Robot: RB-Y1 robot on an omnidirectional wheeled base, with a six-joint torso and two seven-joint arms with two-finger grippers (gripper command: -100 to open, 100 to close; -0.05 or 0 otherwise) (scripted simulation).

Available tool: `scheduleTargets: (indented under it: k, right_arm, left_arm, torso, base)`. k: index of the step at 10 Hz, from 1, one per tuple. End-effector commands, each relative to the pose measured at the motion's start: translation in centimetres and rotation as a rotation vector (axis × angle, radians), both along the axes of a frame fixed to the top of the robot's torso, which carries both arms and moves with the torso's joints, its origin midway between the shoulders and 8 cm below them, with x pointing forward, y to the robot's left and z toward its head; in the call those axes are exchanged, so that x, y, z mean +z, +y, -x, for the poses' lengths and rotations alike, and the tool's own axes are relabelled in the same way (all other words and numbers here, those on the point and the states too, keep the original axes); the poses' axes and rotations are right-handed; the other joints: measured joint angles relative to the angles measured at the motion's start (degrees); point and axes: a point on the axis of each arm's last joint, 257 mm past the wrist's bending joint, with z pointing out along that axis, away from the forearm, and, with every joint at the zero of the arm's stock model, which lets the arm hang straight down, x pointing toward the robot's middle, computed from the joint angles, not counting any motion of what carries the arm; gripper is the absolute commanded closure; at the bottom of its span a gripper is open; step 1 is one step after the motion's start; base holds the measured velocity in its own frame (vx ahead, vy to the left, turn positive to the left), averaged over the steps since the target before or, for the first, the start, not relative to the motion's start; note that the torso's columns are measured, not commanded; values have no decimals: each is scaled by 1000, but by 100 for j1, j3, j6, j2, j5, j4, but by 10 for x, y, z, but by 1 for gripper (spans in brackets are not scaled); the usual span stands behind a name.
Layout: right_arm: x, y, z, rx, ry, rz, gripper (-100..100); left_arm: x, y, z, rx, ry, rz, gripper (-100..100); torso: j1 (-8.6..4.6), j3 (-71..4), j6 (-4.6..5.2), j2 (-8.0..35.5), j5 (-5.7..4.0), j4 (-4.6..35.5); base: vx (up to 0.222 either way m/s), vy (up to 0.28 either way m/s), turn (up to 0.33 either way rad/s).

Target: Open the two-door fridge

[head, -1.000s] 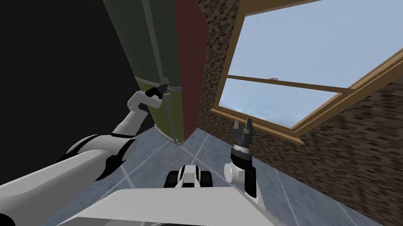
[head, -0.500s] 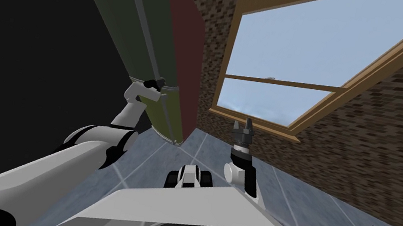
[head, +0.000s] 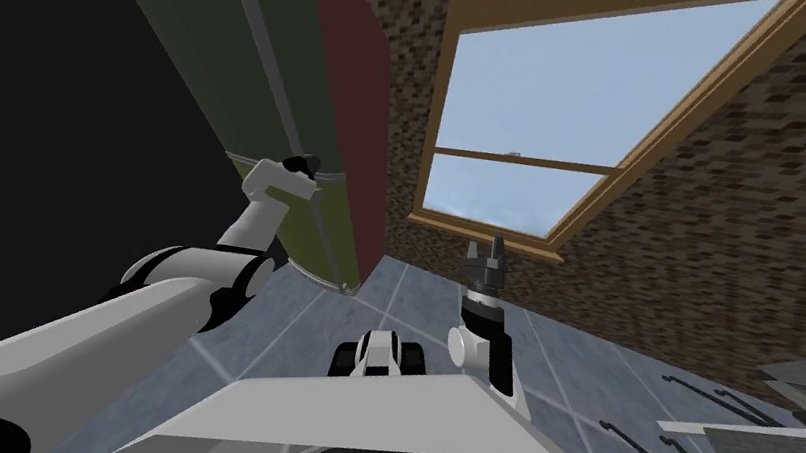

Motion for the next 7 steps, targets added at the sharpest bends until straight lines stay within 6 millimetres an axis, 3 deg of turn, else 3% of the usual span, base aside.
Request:
scheduleTargets:
  k: [1, 2, 7]
  right_arm:
    - [0, 0, 0, 0, 0, 0, 0]
    - [0, 0, 0, 0, 0, 0, 0]
    - [0, 0, 0, 0, 0, 0, 0]
  left_arm:
    - [6, 27, 5, 71, -6, -3, -100]
    - [6, 42, 8, 107, -5, 5, -100]
    - [8, 73, 17, 193, -5, -6, -100]
  torso:
    - [-26, -9, -12, -20, -3, -9]
    - [-44, -15, -3, -28, -9, -16]
    - [-17, -5, -4, -13, 0, -12]
  base:
    - [-52, 93, -222]
    - [-81, 106, -442]
    - [-59, 72, -182]
